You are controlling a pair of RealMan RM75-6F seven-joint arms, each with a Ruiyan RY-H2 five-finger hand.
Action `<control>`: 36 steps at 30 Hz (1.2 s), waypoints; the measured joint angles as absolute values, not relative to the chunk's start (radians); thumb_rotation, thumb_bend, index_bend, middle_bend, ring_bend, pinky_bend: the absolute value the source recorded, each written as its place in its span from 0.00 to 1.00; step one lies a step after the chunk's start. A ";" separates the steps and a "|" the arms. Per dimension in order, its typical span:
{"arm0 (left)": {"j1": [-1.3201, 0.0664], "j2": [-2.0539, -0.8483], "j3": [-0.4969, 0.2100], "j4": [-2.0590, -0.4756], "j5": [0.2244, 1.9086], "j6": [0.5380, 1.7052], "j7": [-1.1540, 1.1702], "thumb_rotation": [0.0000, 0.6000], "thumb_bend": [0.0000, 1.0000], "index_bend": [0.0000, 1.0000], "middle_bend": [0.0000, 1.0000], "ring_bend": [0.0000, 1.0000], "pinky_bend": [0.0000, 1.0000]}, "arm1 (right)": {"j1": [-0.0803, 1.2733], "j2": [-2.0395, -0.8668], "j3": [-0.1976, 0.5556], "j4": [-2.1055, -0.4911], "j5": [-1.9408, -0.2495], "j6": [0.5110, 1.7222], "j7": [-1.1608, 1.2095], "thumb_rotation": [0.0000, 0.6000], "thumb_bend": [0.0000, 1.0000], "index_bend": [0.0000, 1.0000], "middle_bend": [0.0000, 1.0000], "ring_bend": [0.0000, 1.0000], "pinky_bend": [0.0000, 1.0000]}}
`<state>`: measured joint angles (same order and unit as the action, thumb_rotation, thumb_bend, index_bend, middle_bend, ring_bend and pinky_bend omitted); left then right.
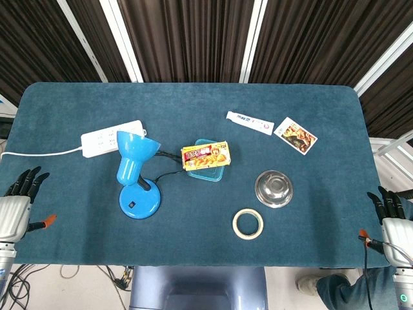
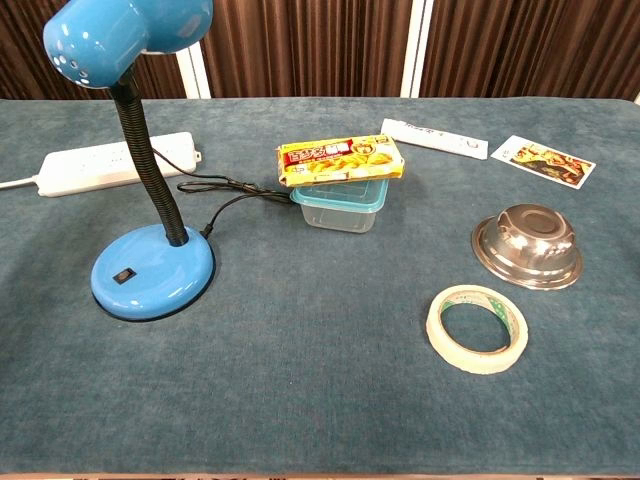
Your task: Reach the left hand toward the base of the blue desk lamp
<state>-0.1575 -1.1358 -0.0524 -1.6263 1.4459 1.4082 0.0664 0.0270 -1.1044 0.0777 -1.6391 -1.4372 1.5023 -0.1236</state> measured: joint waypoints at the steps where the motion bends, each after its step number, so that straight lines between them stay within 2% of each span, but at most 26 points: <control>1: -0.157 -1.136 -0.052 -1.626 1.446 1.408 0.066 1.00 0.12 0.12 0.03 0.00 0.20 | 0.027 -1.104 0.077 -1.639 -1.437 1.502 -0.124 1.00 0.29 0.14 0.06 0.04 1.00; 36: -0.154 -1.134 -0.054 -1.629 1.447 1.412 0.062 1.00 0.13 0.10 0.05 0.01 0.20 | 0.027 -1.105 0.078 -1.640 -1.438 1.503 -0.124 1.00 0.29 0.14 0.06 0.04 1.00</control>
